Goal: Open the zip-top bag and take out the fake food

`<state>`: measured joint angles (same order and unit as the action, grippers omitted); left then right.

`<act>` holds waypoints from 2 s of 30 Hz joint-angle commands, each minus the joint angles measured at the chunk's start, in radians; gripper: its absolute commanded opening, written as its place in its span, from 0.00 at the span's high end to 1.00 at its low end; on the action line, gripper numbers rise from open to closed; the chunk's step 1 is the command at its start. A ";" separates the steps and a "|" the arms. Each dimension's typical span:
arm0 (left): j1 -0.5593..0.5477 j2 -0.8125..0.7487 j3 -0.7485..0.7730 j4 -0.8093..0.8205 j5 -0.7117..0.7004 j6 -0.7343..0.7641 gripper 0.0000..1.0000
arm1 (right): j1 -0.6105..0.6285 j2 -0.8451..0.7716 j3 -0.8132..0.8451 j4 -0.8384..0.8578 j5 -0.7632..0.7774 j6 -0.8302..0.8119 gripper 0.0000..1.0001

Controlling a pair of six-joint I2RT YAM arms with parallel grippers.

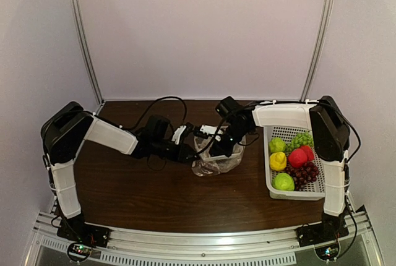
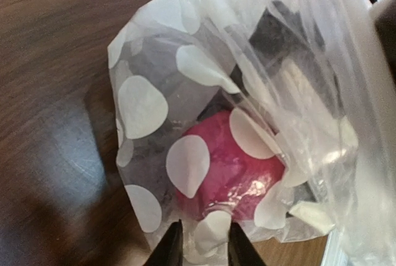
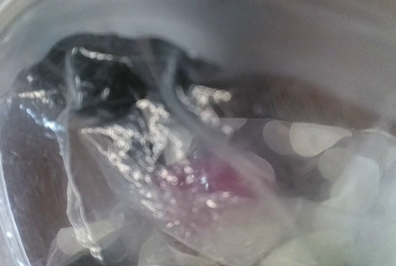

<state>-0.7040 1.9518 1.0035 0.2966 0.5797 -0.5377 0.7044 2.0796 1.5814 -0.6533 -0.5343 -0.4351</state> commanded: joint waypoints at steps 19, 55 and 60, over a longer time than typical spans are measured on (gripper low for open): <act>-0.006 0.041 0.005 0.030 -0.004 -0.021 1.00 | -0.083 0.026 0.033 0.049 -0.057 0.158 0.15; 0.009 -0.047 0.008 -0.069 -0.039 -0.003 1.00 | -0.122 -0.380 -0.014 -0.100 -0.113 0.064 0.30; 0.009 -0.096 0.014 -0.075 -0.039 0.000 1.00 | -0.141 -0.456 -0.042 -0.126 -0.224 0.019 0.29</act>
<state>-0.7025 1.8980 1.0103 0.2615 0.5617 -0.5583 0.5831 1.6901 1.5620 -0.7380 -0.6598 -0.3660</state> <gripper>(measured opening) 0.013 0.710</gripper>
